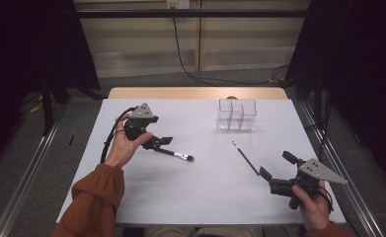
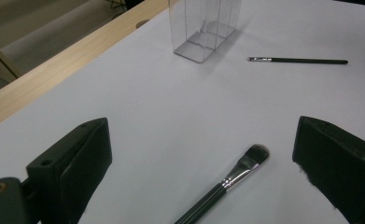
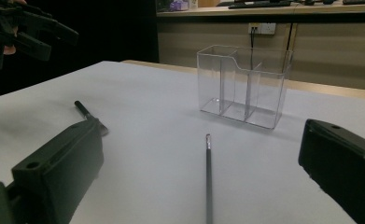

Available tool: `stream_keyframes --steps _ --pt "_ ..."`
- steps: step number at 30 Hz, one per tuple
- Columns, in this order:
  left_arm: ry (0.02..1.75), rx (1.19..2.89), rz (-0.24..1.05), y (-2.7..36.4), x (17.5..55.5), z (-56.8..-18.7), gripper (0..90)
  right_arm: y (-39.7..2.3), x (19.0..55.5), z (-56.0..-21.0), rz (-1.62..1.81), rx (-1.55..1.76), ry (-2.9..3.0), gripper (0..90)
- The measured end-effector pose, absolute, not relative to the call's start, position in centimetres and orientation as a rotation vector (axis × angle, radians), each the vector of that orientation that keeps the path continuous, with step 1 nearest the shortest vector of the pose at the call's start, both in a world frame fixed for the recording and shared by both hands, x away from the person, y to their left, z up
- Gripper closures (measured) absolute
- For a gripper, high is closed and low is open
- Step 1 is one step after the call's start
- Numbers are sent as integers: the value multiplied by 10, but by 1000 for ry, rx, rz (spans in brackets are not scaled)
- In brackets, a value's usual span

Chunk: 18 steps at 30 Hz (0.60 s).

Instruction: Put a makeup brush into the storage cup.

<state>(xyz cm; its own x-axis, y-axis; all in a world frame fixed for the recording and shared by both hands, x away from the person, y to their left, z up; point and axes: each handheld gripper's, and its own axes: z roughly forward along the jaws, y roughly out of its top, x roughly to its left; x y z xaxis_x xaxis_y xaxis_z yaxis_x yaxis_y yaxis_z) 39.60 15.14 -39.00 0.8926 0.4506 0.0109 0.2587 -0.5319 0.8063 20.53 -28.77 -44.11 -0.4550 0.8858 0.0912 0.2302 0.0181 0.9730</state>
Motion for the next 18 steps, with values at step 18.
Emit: stream_keyframes --steps 18 --pt "486 2433 179 141 410 -411 58 -287 205 -441 1477 1150 1730 0"
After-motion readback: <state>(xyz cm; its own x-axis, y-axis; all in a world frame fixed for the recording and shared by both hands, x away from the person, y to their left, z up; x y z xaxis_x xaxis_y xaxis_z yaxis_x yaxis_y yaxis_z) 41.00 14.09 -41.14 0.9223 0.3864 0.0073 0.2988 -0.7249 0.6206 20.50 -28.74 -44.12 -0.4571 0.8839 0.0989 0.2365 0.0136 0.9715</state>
